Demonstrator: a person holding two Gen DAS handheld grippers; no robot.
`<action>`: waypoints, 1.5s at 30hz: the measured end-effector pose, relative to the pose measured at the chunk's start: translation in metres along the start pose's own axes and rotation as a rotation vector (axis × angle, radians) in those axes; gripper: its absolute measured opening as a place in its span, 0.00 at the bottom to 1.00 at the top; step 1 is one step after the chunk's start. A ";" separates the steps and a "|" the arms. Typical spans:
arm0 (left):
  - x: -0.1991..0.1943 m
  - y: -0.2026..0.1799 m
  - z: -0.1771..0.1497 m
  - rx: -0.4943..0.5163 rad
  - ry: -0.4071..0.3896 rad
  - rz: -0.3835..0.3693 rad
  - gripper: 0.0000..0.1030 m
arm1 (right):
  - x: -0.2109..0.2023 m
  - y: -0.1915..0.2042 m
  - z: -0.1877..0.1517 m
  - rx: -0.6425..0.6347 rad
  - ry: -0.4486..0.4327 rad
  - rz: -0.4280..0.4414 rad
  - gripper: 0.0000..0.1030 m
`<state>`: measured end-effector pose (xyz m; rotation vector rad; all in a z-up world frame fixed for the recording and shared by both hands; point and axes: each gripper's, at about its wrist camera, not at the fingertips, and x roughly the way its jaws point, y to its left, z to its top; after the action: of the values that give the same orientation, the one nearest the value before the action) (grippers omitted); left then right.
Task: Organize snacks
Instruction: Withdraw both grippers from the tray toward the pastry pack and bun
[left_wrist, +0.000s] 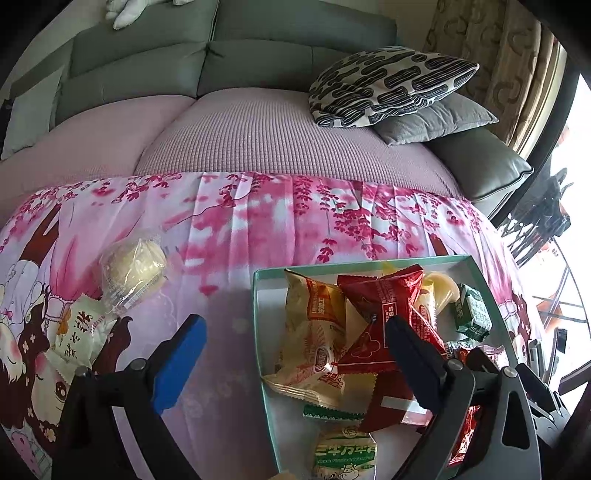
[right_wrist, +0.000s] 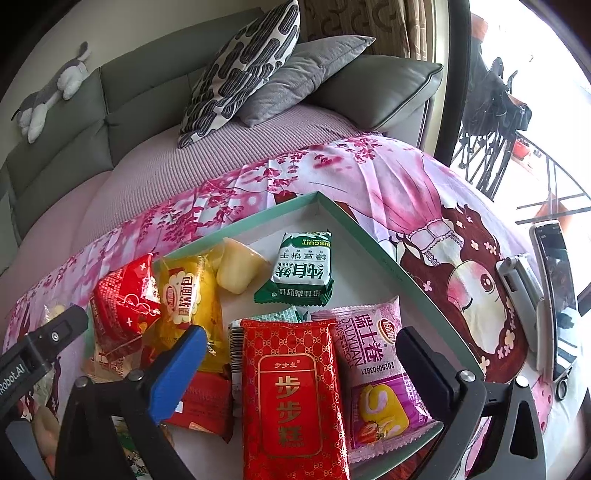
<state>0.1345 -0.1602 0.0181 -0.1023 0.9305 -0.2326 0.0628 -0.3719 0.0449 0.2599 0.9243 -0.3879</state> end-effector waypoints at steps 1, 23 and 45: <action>-0.001 0.000 0.000 0.001 -0.004 -0.007 0.95 | -0.001 0.000 0.000 0.002 -0.001 0.000 1.00; -0.022 0.040 -0.005 -0.023 -0.016 -0.032 0.95 | -0.025 0.043 0.004 -0.024 -0.041 0.082 1.00; -0.040 0.149 -0.019 -0.185 0.011 0.130 0.95 | -0.025 0.160 -0.032 -0.277 -0.014 0.223 1.00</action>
<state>0.1190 -0.0054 0.0100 -0.2108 0.9647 -0.0260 0.0952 -0.2108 0.0551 0.1044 0.9125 -0.0538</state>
